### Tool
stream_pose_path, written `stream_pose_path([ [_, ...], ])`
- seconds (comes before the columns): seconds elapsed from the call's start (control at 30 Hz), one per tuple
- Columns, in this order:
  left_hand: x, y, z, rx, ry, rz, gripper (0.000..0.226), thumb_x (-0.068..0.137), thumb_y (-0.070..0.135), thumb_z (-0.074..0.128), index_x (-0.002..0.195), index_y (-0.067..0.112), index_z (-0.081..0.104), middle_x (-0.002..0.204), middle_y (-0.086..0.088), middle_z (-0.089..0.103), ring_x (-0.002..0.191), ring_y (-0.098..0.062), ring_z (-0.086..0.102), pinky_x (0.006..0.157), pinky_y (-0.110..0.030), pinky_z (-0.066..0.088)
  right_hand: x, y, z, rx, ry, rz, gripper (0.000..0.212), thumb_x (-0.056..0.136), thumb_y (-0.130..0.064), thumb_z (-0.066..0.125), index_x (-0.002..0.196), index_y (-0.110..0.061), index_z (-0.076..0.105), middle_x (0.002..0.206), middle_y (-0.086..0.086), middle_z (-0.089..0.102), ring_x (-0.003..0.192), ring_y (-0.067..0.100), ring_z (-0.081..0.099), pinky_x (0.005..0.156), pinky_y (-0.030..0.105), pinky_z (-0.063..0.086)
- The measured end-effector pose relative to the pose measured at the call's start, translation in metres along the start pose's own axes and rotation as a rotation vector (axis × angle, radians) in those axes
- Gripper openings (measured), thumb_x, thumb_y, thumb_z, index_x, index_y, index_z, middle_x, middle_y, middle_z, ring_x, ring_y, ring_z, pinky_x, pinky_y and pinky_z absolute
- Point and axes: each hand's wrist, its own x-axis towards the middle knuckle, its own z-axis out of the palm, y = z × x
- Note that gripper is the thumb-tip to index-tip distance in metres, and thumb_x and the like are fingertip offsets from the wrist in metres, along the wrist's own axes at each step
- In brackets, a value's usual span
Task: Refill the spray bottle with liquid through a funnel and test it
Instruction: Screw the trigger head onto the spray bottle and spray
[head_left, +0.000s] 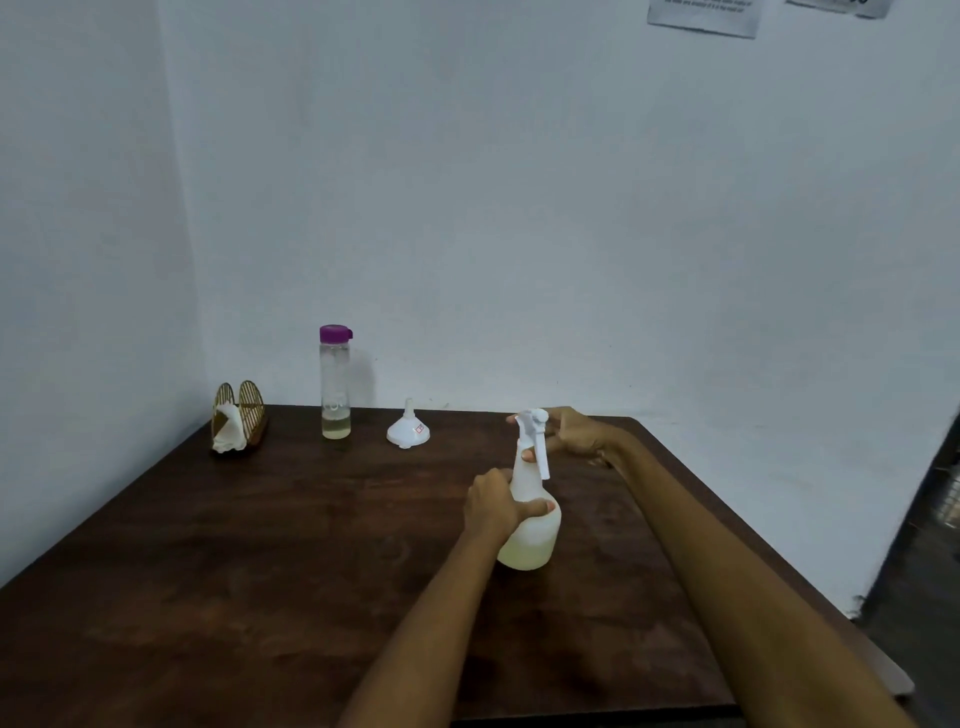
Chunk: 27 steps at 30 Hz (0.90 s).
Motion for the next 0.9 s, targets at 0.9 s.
stream_pose_path([
  [0.9,0.001,-0.003,0.004,-0.002,0.019,0.012,0.065,0.074,0.046,0.074,0.125,0.008,0.059,0.123,-0.009,0.062,0.115,-0.025,0.057,0.088,-0.033,0.046,-0.029,0.036,0.036,0.422,0.268,-0.131,0.031,0.089,0.006,0.053,0.115,-0.007,0.062,0.096,0.004,0.067,0.09,0.017,0.064,0.078,0.025,0.056],
])
